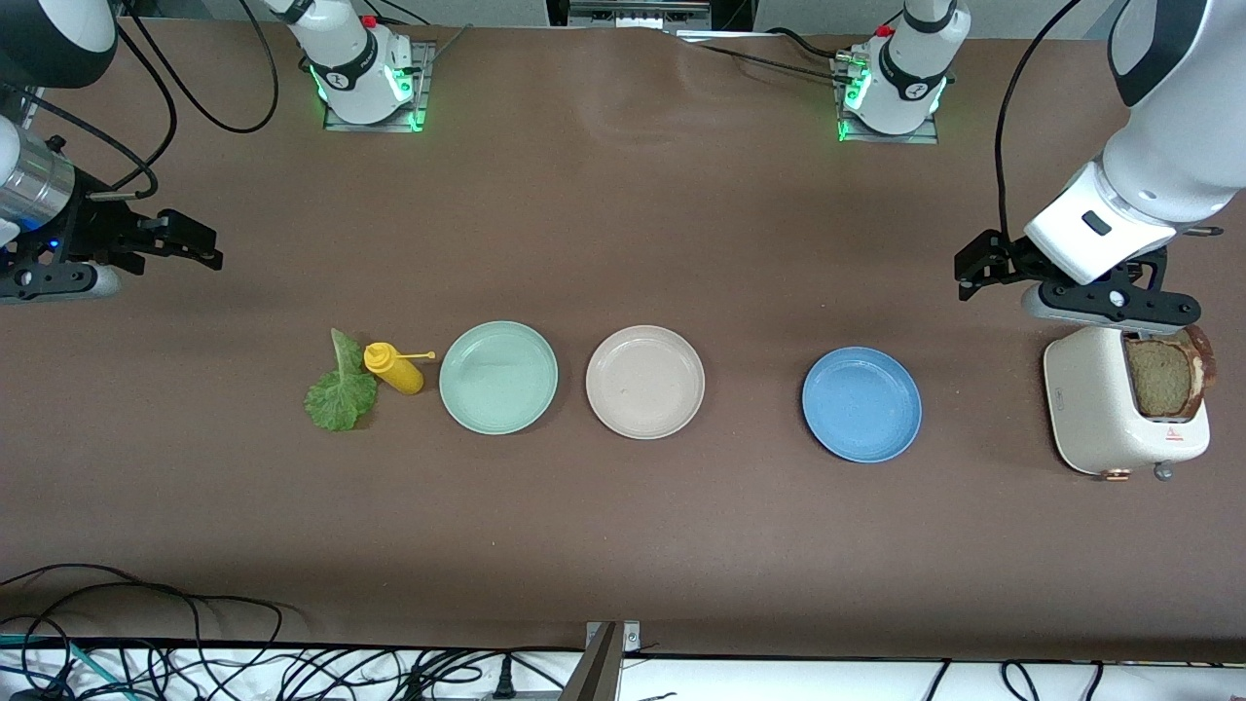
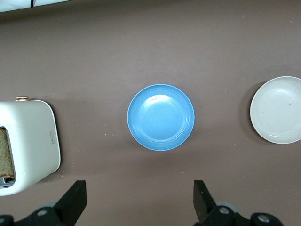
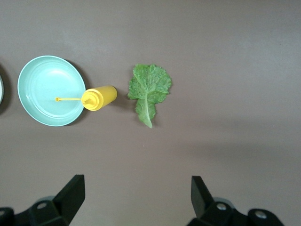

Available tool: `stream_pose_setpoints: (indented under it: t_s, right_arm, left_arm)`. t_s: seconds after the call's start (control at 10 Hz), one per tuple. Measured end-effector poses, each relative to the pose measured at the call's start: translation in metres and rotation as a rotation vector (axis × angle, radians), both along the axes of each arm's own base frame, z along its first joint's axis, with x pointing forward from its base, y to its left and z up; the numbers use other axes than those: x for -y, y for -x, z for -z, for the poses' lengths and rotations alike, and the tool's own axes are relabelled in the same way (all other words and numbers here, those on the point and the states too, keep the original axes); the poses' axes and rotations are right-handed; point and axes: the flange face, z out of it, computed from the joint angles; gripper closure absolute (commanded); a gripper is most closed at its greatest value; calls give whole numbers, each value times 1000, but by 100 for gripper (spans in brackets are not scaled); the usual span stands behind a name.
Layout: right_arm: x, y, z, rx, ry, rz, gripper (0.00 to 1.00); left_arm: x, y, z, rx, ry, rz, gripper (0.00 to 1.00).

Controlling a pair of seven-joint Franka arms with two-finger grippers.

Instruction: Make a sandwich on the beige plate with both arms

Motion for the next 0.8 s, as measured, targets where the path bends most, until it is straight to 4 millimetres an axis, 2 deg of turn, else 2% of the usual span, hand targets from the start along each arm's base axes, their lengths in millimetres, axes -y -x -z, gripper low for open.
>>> stream_pose_setpoints:
  t_s: [0.8]
  right_arm:
    - [8, -3, 9, -20, 1, 14, 0]
  left_arm:
    - [2, 1, 1, -9, -2, 3, 0]
